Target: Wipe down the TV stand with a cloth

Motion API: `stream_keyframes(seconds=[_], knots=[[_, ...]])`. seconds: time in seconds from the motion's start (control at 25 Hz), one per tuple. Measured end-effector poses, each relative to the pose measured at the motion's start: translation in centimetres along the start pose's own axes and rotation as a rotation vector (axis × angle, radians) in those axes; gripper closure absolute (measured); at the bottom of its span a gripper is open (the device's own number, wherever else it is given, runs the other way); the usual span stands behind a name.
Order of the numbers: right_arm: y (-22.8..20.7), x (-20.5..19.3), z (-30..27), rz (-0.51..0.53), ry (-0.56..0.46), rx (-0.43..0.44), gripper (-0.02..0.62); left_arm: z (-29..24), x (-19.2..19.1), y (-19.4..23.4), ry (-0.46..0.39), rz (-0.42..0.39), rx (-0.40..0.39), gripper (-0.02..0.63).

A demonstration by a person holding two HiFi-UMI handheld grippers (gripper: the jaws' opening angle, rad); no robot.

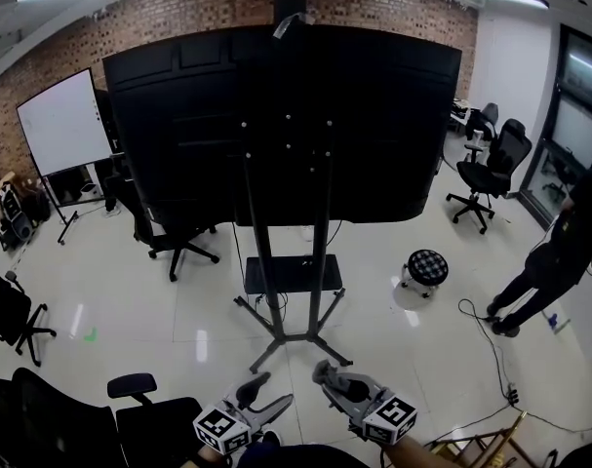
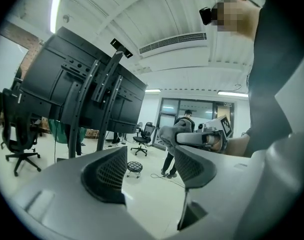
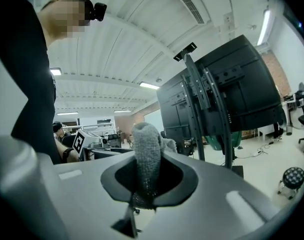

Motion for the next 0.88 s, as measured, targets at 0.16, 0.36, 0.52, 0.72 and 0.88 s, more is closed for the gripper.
stream_keyframes(seconds=[0.16, 0.36, 0.52, 0.72, 0.88], knots=[[0.2, 0.1, 0.5, 0.030, 0.007, -0.004, 0.551, 0.4, 1.2, -0.8, -0.012, 0.006, -0.013, 0.287], [2.4, 0.3, -0.1, 0.026, -0.001, 0.017, 0.551, 1.3, 2.9, -0.8, -0.034, -0.048, -0.020, 0.284], [3.7, 0.8, -0.7, 0.052, -0.008, 0.032, 0.551, 2.7, 3.1, -0.7, -0.040, -0.072, -0.020, 0.284], [4.9, 1.6, -1.3, 0.072, -0.008, 0.033, 0.551, 3.8, 3.8, -0.5, -0.041, -0.078, -0.022, 0.284], [5.1, 1.0, -1.3, 0.060, -0.021, 0.021, 0.551, 4.5, 4.3, -0.6, -0.049, -0.072, -0.028, 0.284]])
Point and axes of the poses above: the fingertips, and each gripper's own axes: z backward along the fingers, y to its left, x out of its top, the point moved 2 cm from there along z, backward along the fingers, and after that the axes turned 11 degrees about -y, right-handed, at the moved point
